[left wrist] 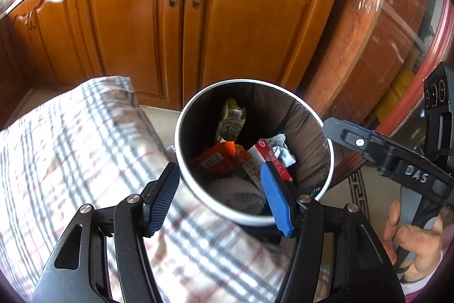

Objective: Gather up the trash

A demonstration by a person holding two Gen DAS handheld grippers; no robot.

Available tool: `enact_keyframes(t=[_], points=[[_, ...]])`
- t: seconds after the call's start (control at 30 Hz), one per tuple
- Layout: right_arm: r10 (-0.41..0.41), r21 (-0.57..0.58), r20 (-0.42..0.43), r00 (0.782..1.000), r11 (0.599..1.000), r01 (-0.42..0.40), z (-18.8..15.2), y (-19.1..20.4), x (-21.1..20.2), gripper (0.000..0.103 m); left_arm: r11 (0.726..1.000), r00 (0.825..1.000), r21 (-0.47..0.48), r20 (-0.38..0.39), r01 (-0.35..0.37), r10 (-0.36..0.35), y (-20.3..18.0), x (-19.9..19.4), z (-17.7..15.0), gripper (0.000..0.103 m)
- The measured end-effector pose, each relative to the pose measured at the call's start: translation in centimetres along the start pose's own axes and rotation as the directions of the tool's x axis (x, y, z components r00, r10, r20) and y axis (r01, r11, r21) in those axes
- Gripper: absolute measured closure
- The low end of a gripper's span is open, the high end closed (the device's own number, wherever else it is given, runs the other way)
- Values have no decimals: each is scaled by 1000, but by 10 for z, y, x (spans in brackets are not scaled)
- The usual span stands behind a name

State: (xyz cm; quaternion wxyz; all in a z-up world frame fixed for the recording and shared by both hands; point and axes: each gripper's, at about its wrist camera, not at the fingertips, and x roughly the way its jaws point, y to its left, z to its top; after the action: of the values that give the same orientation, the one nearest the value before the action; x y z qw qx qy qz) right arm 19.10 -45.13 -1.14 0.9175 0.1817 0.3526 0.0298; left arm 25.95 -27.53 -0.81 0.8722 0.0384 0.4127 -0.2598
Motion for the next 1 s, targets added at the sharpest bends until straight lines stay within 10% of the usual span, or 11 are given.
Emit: enact_keyframes(t=[0.23, 0.67, 0.9, 1.0], points=[[19, 7, 49, 999, 1000, -19, -15, 19, -22, 3, 996, 998, -89, 62, -3, 8, 19, -37, -36, 25], [-10, 4, 104, 995, 1000, 10, -85, 68, -54, 1, 981, 981, -196, 189, -10, 47, 49, -101, -113, 15], [-38, -55, 210, 977, 997, 50, -106, 91, -79, 1, 983, 944, -180, 314, -44, 100, 53, -140, -133, 7], [-41, -116, 311, 949, 990, 81, -106, 104, -101, 0, 980, 891, -171, 424, -98, 163, 49, -164, -143, 0]])
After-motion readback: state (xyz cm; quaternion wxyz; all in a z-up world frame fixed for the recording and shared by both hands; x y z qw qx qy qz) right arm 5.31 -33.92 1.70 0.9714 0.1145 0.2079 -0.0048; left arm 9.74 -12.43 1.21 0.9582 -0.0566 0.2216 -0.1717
